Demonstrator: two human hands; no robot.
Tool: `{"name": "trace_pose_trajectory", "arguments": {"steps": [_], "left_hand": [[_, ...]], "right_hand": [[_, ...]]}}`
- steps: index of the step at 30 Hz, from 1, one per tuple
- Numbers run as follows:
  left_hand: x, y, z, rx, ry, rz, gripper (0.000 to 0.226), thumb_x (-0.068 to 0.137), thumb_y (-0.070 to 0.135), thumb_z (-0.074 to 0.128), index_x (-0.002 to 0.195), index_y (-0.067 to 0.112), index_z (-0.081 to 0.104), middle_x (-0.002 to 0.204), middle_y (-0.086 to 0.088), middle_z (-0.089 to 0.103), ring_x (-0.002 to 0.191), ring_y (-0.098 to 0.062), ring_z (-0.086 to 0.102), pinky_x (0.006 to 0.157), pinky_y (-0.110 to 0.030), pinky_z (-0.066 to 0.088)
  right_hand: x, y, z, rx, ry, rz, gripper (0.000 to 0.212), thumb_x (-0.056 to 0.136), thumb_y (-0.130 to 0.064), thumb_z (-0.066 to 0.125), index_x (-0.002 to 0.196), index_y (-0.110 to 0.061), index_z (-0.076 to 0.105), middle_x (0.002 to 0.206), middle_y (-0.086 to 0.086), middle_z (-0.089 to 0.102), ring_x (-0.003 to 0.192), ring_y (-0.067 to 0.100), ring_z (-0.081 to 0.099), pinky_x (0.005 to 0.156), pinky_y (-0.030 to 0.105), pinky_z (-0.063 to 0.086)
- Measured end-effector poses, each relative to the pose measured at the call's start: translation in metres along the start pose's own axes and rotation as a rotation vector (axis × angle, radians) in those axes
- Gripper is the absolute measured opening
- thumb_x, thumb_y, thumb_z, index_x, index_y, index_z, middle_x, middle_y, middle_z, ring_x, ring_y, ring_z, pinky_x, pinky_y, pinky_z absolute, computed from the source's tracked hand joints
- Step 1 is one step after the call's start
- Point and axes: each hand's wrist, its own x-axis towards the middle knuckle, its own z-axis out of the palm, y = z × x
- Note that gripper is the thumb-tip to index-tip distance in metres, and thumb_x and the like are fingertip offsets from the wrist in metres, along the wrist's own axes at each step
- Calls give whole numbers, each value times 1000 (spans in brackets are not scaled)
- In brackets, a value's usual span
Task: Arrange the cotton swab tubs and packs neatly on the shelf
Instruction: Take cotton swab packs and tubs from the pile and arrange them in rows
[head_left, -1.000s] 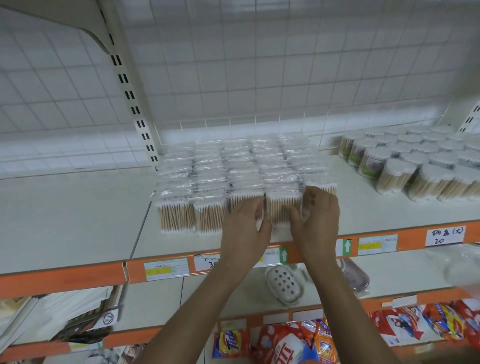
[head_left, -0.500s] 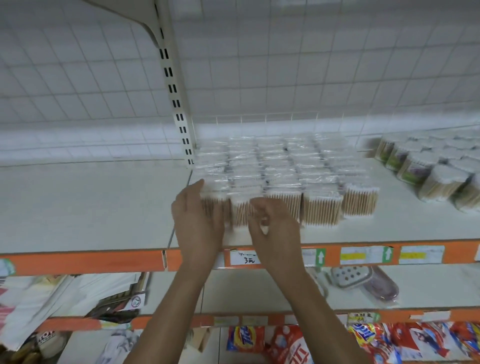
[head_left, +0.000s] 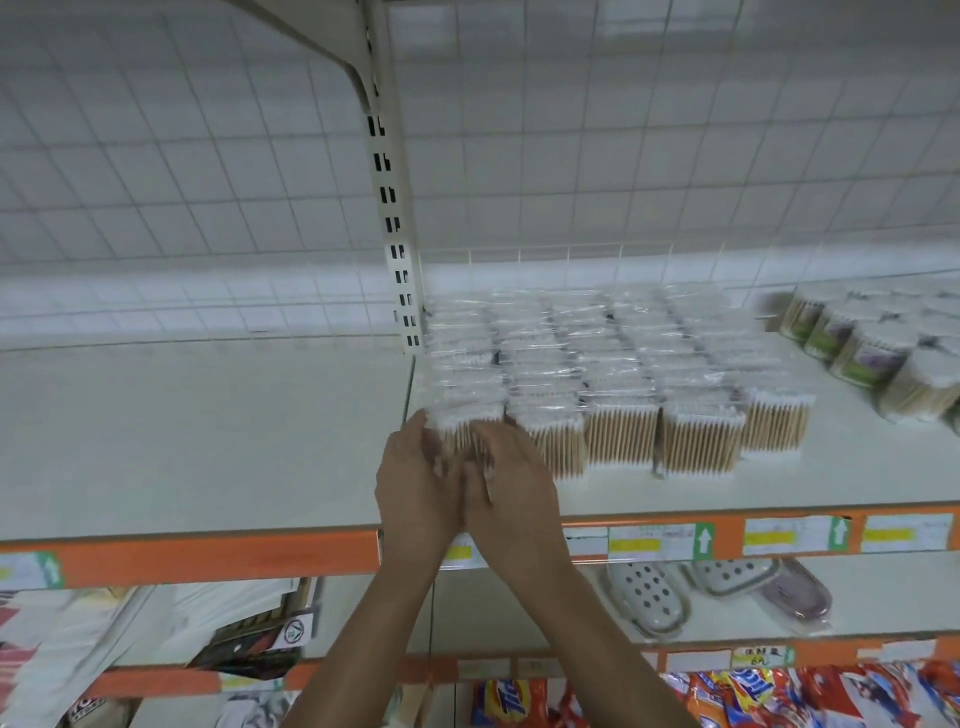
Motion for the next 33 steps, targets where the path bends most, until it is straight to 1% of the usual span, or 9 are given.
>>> {"name": "trace_pose_trajectory", "arguments": {"steps": [2, 6, 9, 13, 16, 21, 24, 28, 33], "left_hand": [[1, 2, -7, -17, -19, 17, 19, 80, 3, 66, 95, 14, 62, 86, 3, 54, 71, -4, 53, 67, -7, 41], [-5, 10, -23, -231, 32, 113, 38, 79, -2, 69, 102, 27, 61, 93, 18, 55, 83, 1, 61, 68, -2, 43], [-9, 11, -31, -265, -69, 295, 50, 71, 0, 73, 108, 29, 57, 102, 16, 57, 93, 8, 58, 77, -5, 44], [-4, 3, -40, -424, -185, 215, 47, 78, 1, 70, 111, 32, 57, 108, 3, 63, 92, -2, 63, 76, -13, 49], [7, -7, -45, -313, -111, 102, 46, 81, 9, 71, 116, 32, 53, 115, 12, 56, 89, 4, 59, 67, -7, 46], [25, -12, -49, -225, -250, 80, 30, 84, 22, 69, 112, 29, 62, 97, 21, 67, 81, 5, 61, 69, -9, 47], [31, -13, -50, -195, -248, 77, 18, 83, 22, 70, 99, 29, 65, 85, 21, 67, 77, 6, 61, 65, -6, 45], [34, -24, -42, -121, -250, 55, 14, 82, 23, 71, 94, 30, 67, 84, 15, 70, 75, 3, 63, 64, -6, 45], [32, -29, -32, -21, -251, 112, 14, 84, 25, 69, 98, 26, 70, 86, 16, 70, 72, 8, 62, 66, -4, 43]], "right_hand": [[-2, -5, -1, 9, -2, 32, 33, 90, -19, 52, 123, -12, 53, 118, 2, 55, 104, 15, 53, 85, 17, 40], [-1, -21, -4, 191, 55, 114, 69, 76, -61, 46, 129, -17, 47, 120, -5, 53, 109, 8, 54, 88, 22, 46], [7, -26, -6, 360, 56, 176, 61, 72, -44, 69, 124, -22, 46, 112, -6, 56, 97, 5, 58, 78, 19, 49], [24, -16, -15, 233, 60, 133, 36, 82, -6, 66, 110, -26, 54, 91, -10, 58, 74, -5, 52, 67, 4, 38], [34, -12, -20, 137, -6, 124, 36, 81, -5, 66, 112, -22, 59, 92, -7, 57, 70, -6, 46, 66, 4, 35], [45, -15, -25, 140, -116, 83, 36, 81, -4, 68, 113, -18, 59, 69, -20, 45, 60, -13, 48, 58, 4, 36], [49, -16, -27, 43, -106, 28, 43, 81, -8, 70, 120, -16, 55, 78, -15, 54, 64, -5, 51, 65, 1, 37], [49, -5, -35, -64, -13, -28, 46, 83, -4, 65, 127, -13, 54, 117, 0, 62, 106, 12, 56, 94, 18, 40], [42, 12, -45, -289, 131, -66, 39, 76, 7, 63, 112, -8, 65, 107, 9, 66, 98, 31, 57, 83, 31, 42]]}}
